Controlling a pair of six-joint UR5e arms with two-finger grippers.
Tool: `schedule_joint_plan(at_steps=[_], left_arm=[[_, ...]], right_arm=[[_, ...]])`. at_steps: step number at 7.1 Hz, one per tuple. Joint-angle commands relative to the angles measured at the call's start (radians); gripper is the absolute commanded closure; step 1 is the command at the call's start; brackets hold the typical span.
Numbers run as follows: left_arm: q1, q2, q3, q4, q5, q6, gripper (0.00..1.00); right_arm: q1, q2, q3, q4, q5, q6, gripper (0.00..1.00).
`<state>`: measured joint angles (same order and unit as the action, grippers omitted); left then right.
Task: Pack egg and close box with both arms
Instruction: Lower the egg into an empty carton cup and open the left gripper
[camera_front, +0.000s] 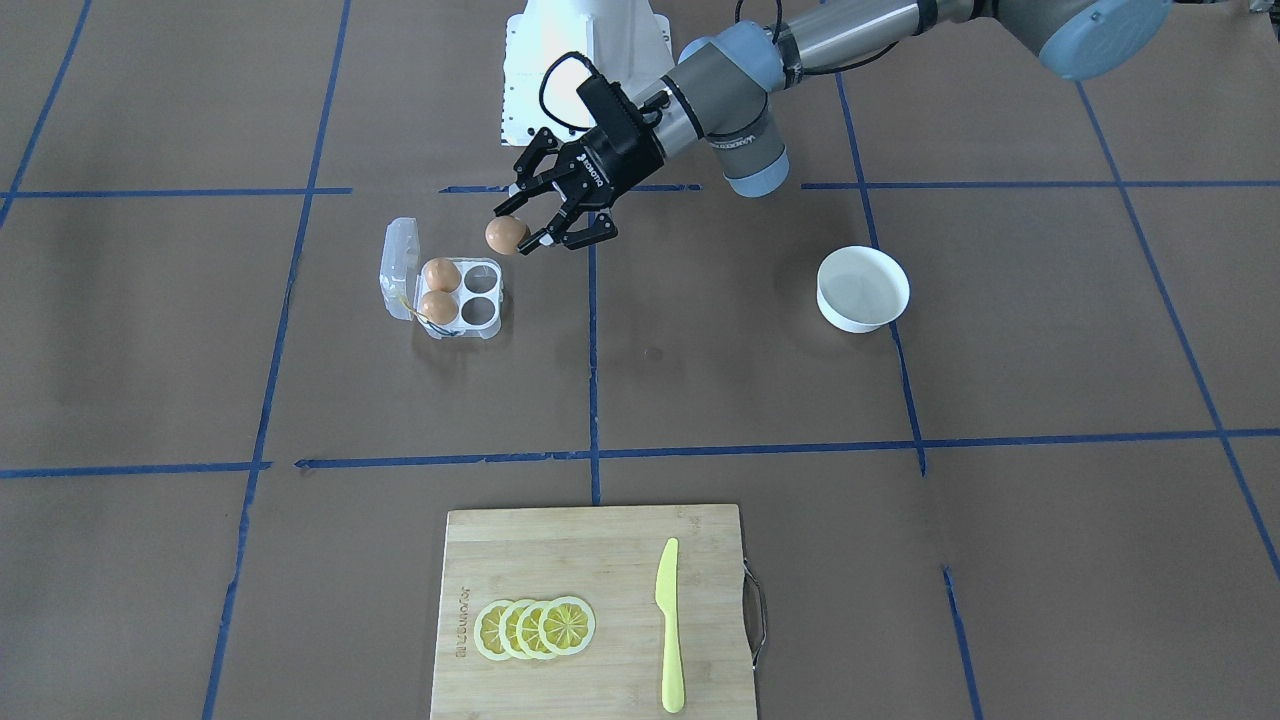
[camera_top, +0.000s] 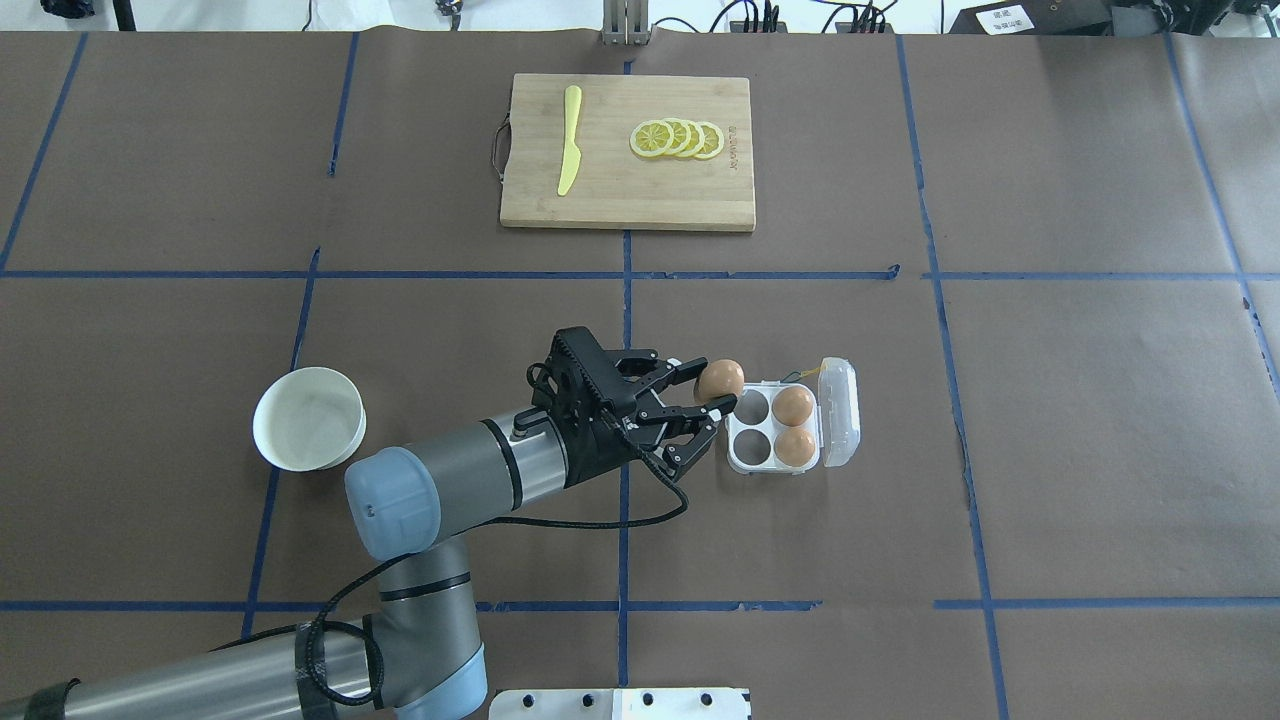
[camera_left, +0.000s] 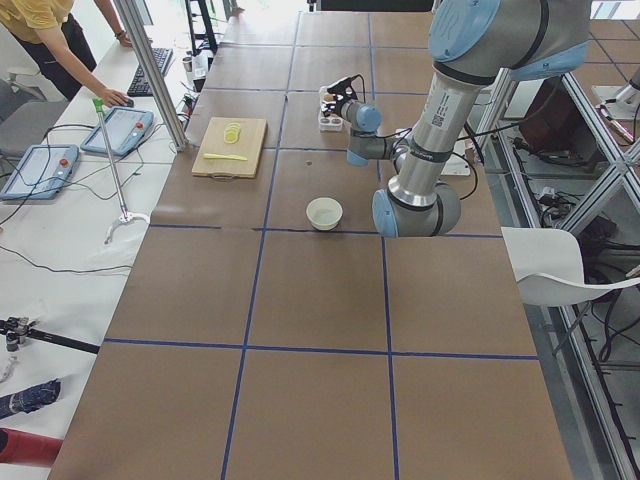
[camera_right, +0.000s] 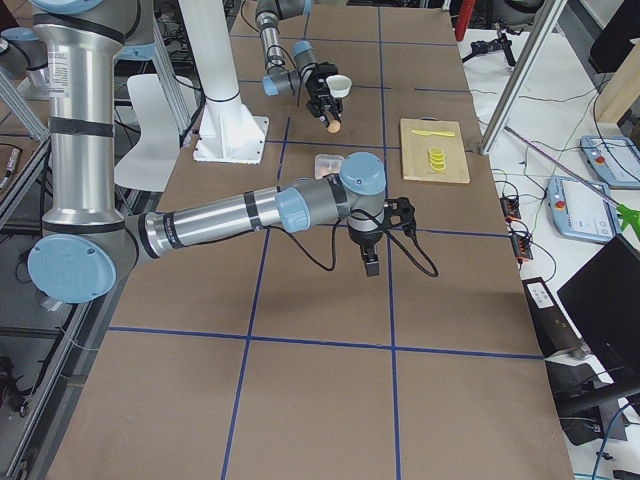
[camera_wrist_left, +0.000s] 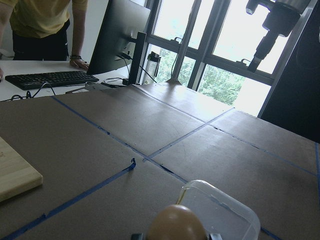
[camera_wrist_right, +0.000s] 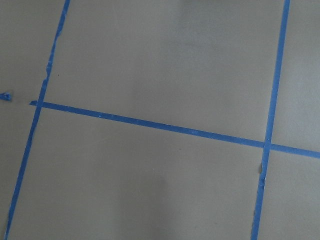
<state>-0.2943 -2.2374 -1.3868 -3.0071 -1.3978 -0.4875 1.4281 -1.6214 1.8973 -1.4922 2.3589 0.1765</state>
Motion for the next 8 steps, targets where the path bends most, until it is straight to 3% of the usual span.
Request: schedule_joint_plan(at_steps=[1,4,8], left_arm=[[0.007,-0.053,0.105,-0.006,0.003,0.033,1.0],[0.024,-0.097,0.178,-0.004,0.0,0.075,1.0],[0.03,-0.12,0.196,0.007,-0.006,0.076,1.0]], right_arm=[[0.0,0.0,0.0,0.0,-0.001,0.0,0.0],[0.0,0.0,0.0,0.001,-0.001,0.0,0.0],[0.003,0.0,0.0,0.001,-0.001,-0.002,0.0]])
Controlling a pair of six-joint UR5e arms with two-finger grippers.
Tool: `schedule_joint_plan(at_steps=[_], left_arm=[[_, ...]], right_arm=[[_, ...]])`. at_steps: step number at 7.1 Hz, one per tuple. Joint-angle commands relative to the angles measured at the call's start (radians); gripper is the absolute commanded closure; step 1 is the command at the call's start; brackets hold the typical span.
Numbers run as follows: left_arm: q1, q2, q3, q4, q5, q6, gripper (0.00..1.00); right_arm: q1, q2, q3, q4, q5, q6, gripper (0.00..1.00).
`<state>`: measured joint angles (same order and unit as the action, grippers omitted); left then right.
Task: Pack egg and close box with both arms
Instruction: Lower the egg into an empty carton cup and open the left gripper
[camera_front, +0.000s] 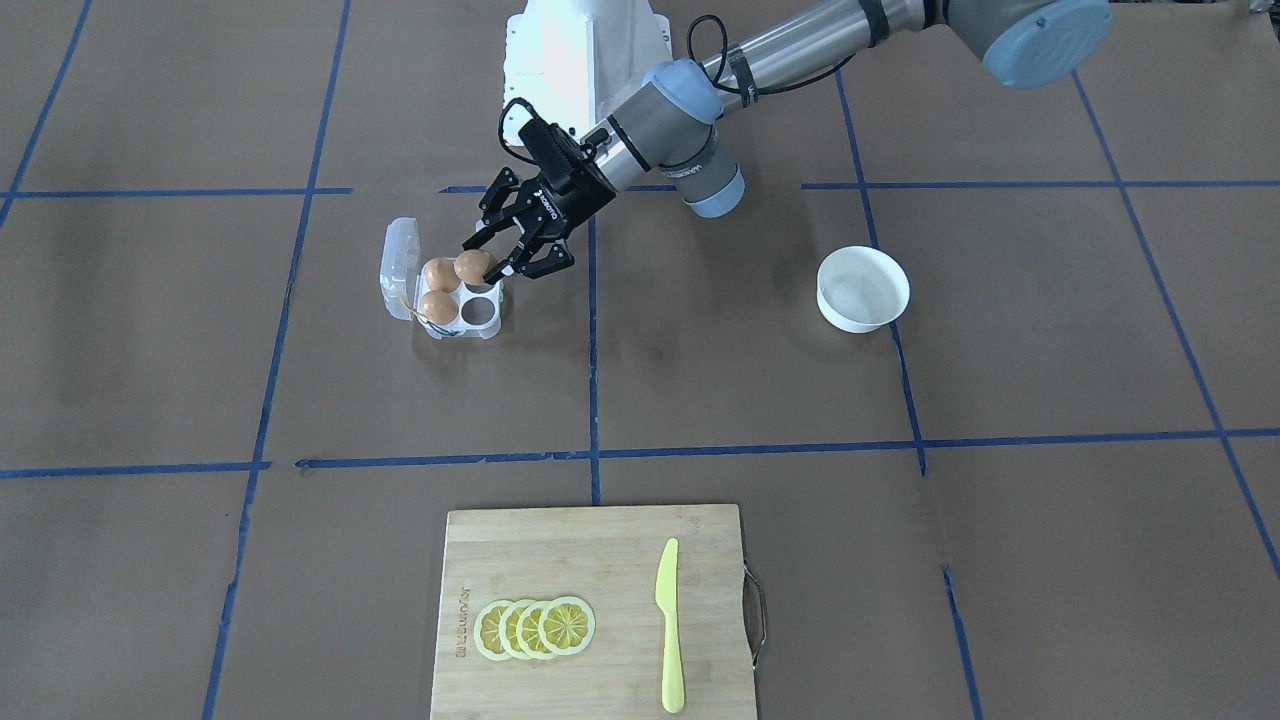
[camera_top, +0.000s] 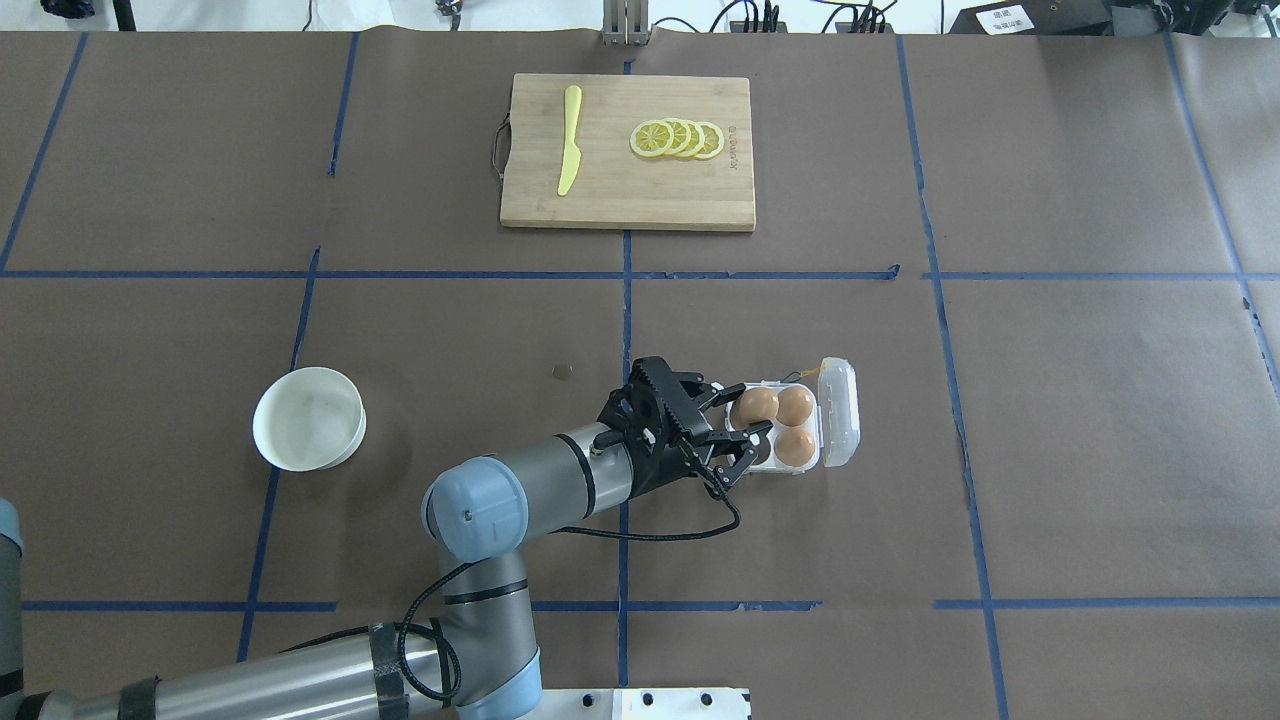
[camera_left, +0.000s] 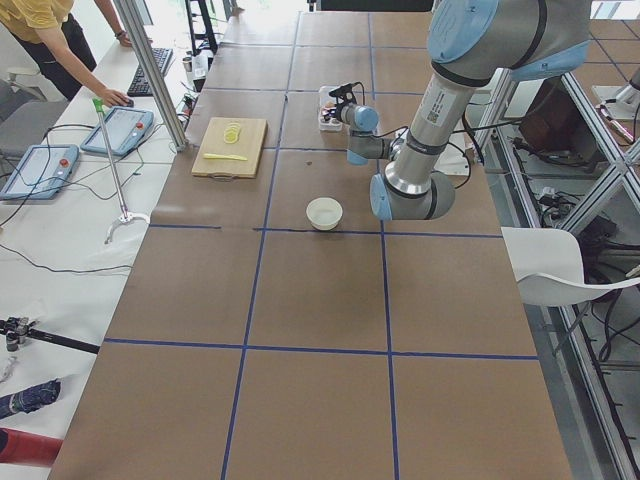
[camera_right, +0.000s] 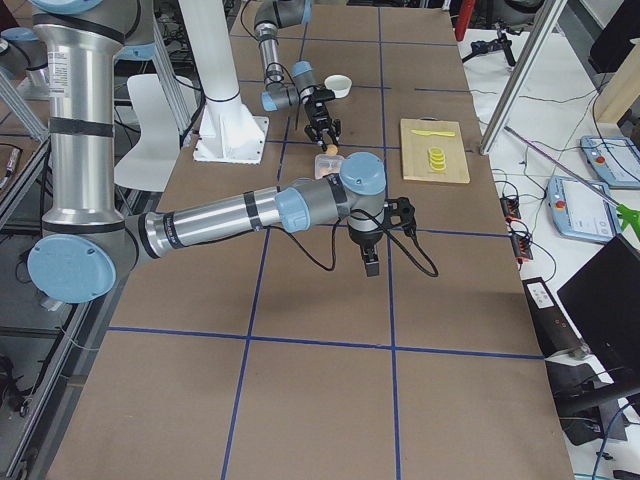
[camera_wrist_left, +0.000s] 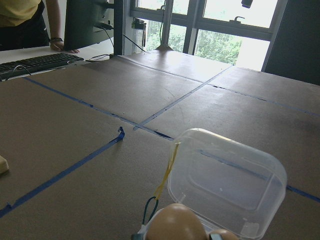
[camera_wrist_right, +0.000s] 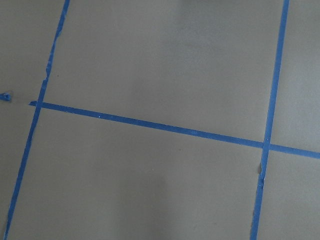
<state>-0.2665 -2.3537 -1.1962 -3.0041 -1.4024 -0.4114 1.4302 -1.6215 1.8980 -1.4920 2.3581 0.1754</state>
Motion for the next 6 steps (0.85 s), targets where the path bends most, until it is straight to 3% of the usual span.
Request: schedule_joint_plan(at_steps=[1,5,6], left_arm=[[0.007,-0.007,0.012,0.008,0.0,0.0,0.94],[0.013,-0.012,0.014,0.03,0.002,0.0,0.83],[0.013,-0.012,0.014,0.031,0.002,0.0,0.74]], right_arm=[[0.001,-0.001,-0.001,0.001,0.0,-0.001,0.0],[0.001,-0.001,-0.001,-0.001,0.0,0.001,0.0],[0.001,-0.001,-0.001,-0.001,0.0,0.001,0.0]])
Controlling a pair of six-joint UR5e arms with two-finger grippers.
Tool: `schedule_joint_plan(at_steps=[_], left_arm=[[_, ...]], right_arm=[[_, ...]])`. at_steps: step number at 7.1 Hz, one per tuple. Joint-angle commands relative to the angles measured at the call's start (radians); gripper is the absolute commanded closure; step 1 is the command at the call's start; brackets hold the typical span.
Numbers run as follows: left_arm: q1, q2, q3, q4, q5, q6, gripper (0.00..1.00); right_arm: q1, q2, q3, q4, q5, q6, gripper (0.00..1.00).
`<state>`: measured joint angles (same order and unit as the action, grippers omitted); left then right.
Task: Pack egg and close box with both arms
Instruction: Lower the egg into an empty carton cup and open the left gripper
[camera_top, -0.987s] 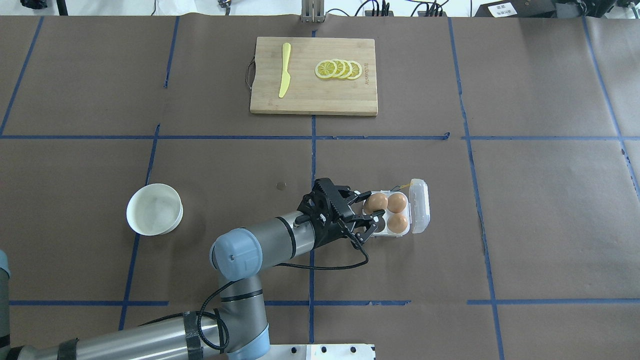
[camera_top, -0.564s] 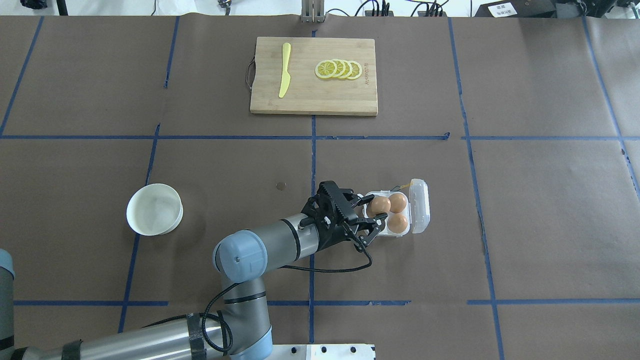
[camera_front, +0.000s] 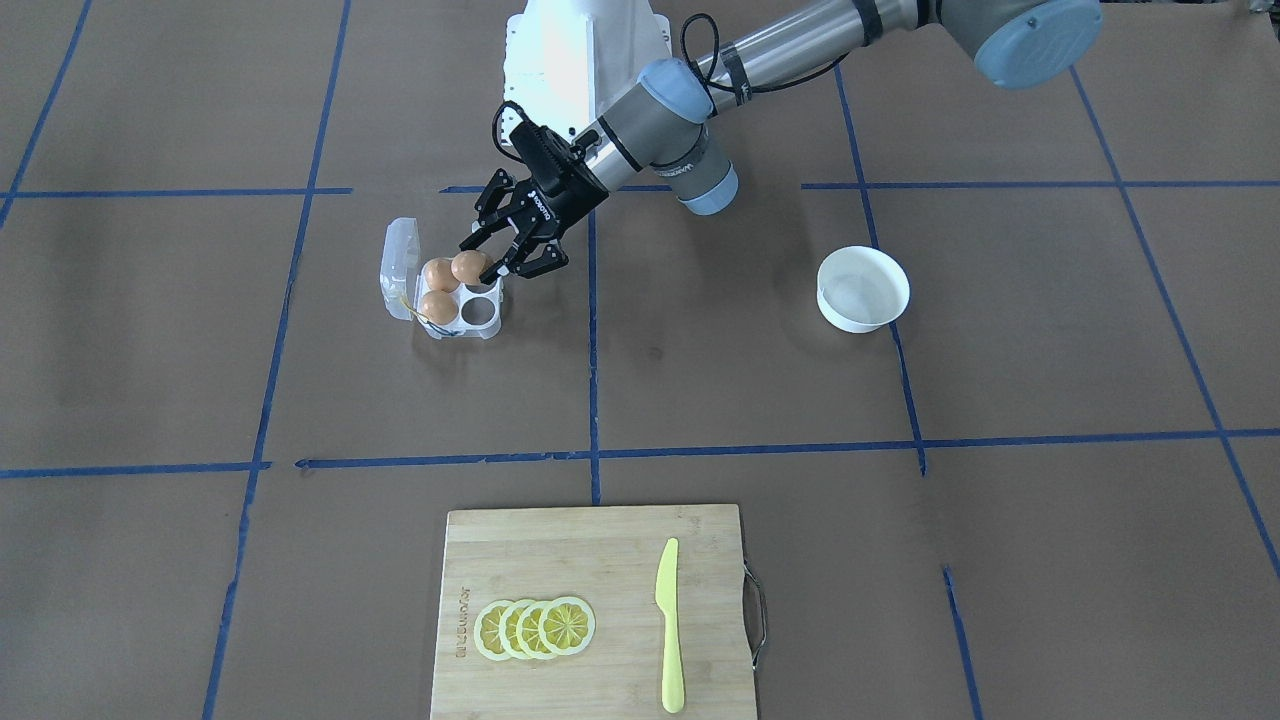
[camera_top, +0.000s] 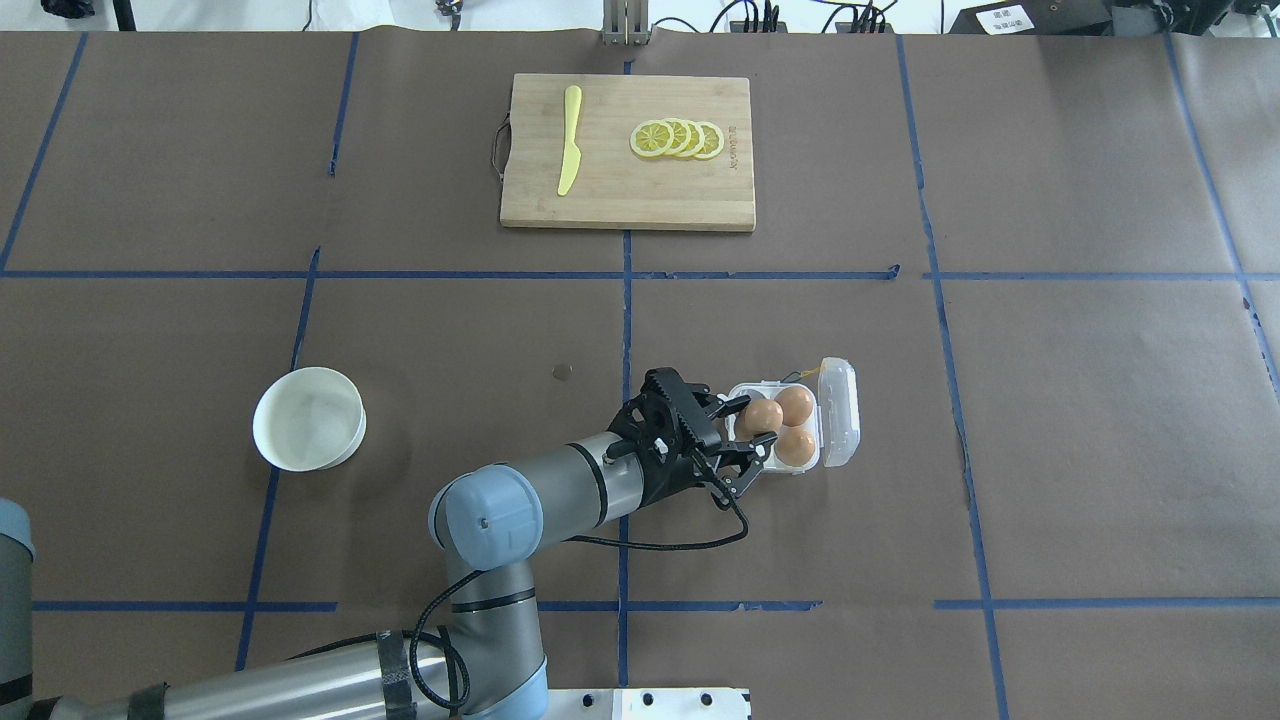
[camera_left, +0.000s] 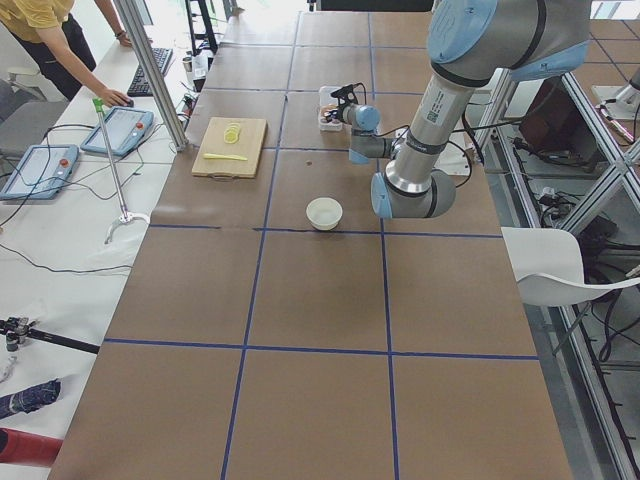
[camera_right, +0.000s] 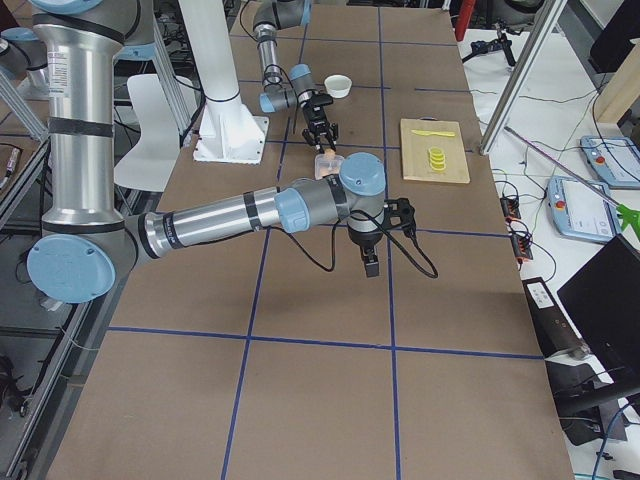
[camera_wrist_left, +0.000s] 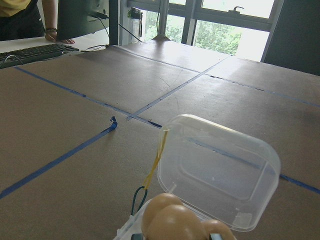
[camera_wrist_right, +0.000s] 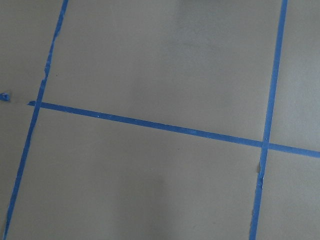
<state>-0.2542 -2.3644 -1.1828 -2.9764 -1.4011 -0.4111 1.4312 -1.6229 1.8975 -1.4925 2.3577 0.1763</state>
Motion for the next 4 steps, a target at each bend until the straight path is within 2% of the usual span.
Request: schedule_joint_plan(at_steps=[1,3,4], left_arm=[[0.003,-0.001,0.0,0.002,0.002,0.0,0.57],[0.004,-0.001,-0.001,0.003,0.004,0.0,0.36],[0.006,-0.001,-0.001,0.003,0.004,0.0,0.29]], right_arm=[[0.0,0.0,0.0,0.0,0.0,0.0,0.0],[0.0,0.0,0.0,0.0,0.0,0.0,0.0],[0.0,0.0,0.0,0.0,0.0,0.0,0.0]])
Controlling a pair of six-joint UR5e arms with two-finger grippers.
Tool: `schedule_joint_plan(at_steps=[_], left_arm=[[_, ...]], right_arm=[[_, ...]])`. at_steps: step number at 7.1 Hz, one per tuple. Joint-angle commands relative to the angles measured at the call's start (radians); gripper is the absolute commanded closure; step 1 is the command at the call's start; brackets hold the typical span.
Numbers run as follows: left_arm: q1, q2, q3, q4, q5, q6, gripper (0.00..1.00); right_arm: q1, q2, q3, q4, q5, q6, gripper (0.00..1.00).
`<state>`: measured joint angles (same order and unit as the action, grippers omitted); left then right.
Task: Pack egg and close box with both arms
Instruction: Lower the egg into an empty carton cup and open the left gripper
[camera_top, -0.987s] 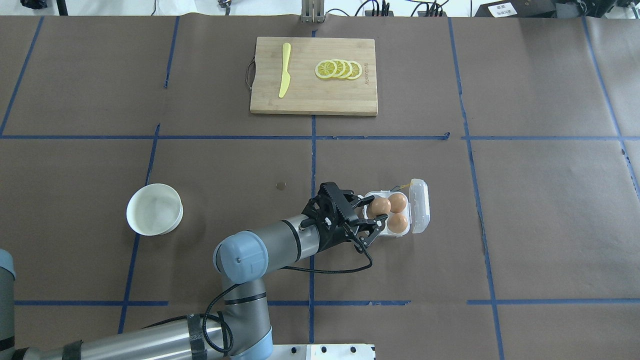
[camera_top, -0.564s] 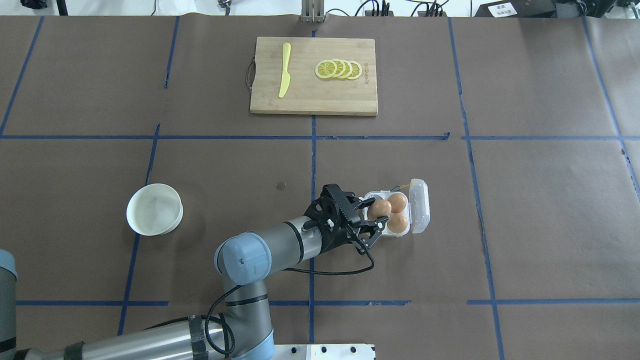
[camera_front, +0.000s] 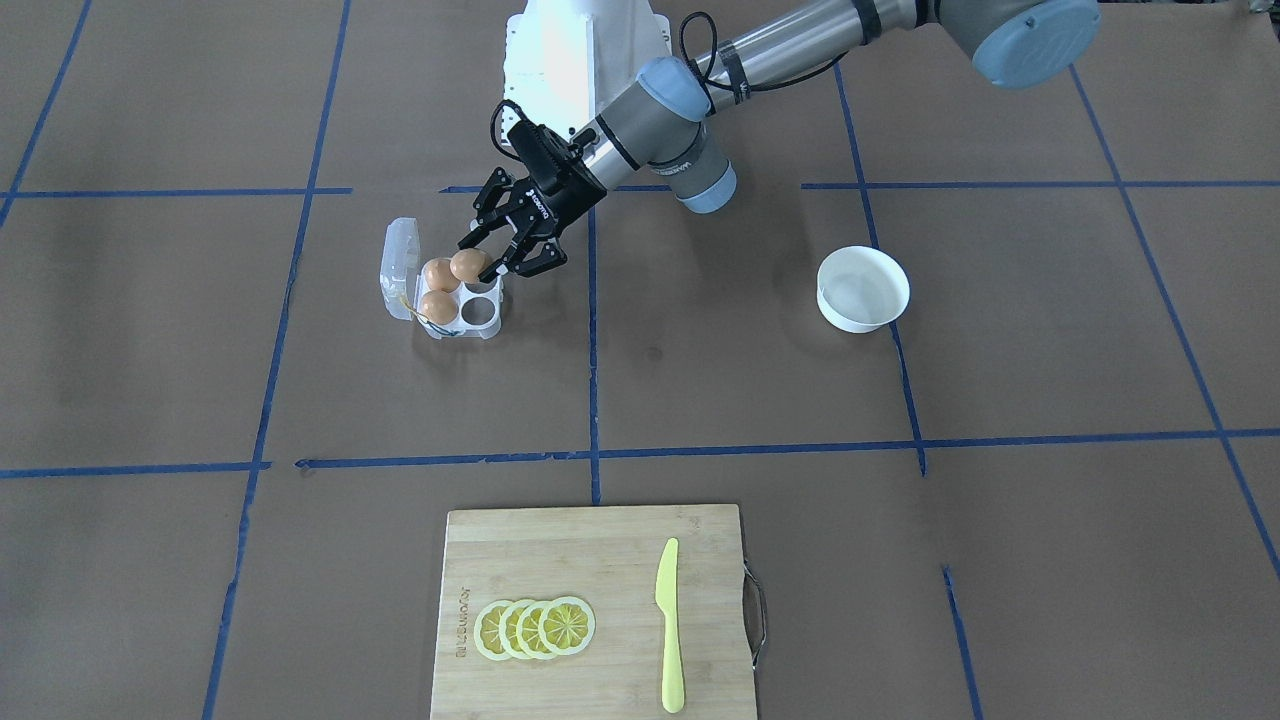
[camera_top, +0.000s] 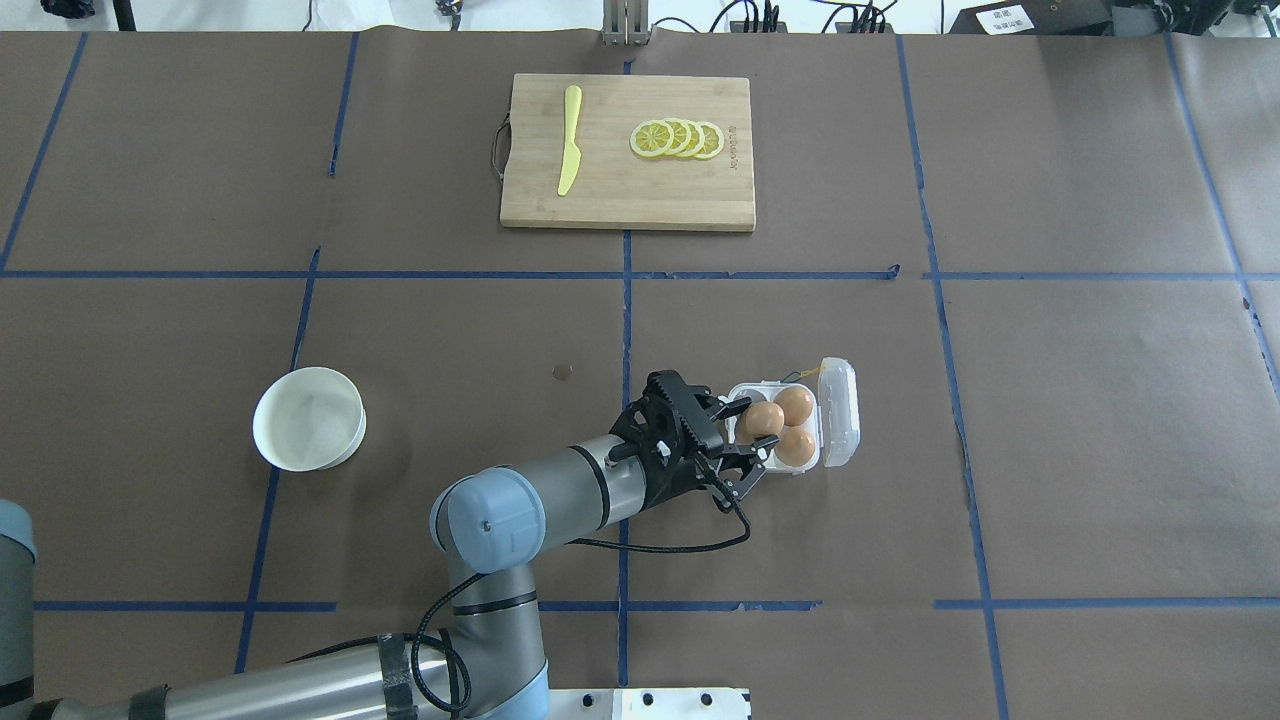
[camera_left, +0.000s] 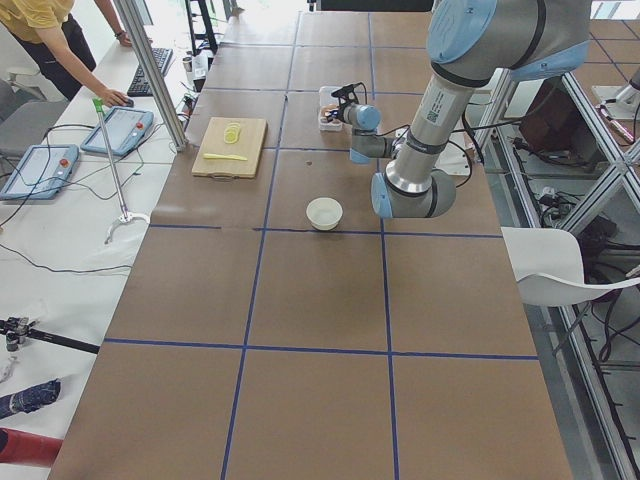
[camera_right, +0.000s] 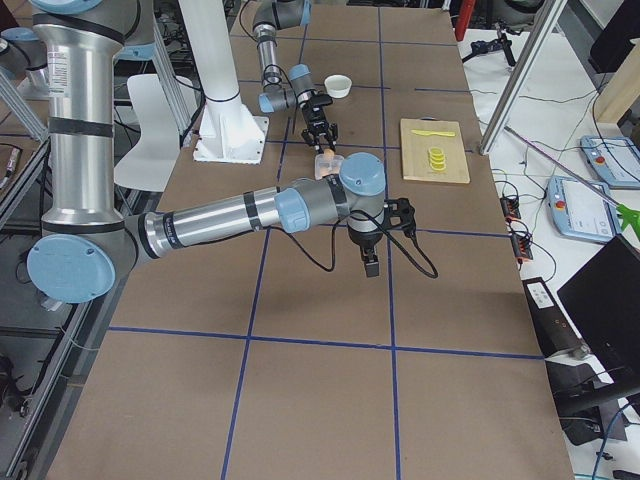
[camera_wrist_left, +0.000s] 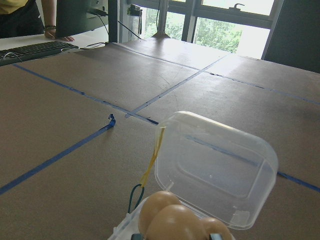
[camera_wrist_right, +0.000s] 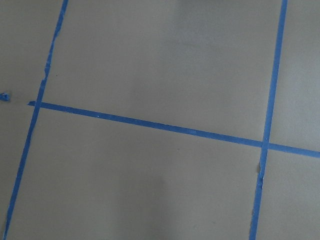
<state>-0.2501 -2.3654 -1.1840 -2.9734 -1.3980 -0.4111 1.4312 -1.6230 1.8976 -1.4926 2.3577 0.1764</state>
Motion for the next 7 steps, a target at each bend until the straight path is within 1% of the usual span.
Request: schedule_joint_plan(at_steps=[1,2,4,5,7], left_arm=[[0.002,0.001,0.0,0.001,0.001,0.0,0.07],[0.003,0.002,-0.002,-0.001,0.001,0.0,0.01],[-0.003,0.002,-0.023,0.007,-0.002,-0.008,0.01],[-0.026,0.002,-0.098,0.111,-0.013,-0.008,0.01],[-0.101,0.011,-0.291,0.462,-0.158,-0.015,0.0]], right_arm=[[0.0,0.0,0.0,0.0,0.0,0.0,0.0],[0.0,0.0,0.0,0.002,0.0,0.0,0.0],[0.0,0.0,0.001,0.0,0.0,0.0,0.0],[0.0,0.0,0.0,0.002,0.002,0.002,0.0],[0.0,0.0,0.0,0.0,0.002,0.002,0.0]])
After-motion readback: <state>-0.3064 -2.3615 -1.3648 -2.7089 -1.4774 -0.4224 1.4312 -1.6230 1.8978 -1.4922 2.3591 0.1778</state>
